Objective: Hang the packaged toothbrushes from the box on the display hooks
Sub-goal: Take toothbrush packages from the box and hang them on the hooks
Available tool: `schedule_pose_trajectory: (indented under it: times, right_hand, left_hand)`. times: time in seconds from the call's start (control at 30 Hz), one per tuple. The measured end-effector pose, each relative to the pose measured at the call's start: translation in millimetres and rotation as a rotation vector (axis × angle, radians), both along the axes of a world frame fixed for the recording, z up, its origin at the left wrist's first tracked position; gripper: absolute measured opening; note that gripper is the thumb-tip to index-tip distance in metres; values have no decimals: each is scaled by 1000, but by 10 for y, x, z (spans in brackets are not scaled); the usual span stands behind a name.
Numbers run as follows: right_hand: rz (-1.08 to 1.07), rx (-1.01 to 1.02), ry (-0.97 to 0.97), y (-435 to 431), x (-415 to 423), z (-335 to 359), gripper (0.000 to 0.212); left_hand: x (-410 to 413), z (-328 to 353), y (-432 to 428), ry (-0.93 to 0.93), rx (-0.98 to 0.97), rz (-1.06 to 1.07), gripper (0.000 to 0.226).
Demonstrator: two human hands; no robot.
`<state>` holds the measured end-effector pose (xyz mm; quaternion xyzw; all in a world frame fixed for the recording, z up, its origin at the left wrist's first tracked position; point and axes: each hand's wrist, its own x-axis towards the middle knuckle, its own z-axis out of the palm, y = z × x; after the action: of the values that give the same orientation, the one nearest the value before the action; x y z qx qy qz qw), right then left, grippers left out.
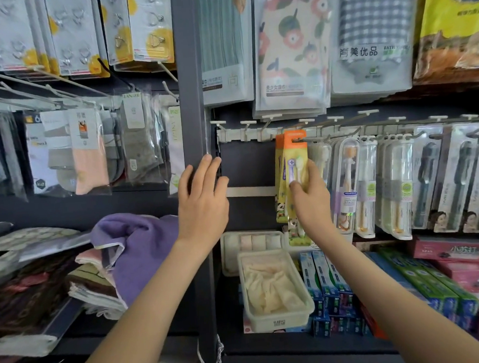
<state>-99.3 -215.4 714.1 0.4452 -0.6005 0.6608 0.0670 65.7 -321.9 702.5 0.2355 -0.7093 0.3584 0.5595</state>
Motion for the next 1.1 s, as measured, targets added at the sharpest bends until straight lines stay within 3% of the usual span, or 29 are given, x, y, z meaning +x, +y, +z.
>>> schedule_pose_trajectory:
  times: [0.53,1.1]
  right_hand:
    - [-233,195,89,-431,-100,43,54]
    - [-368,308,18,-634,-242,-70,57]
  left_hand:
    - [-16,6,-39,45,-59,-41,18]
    - [6,-10,-74,12,-2,-91,17]
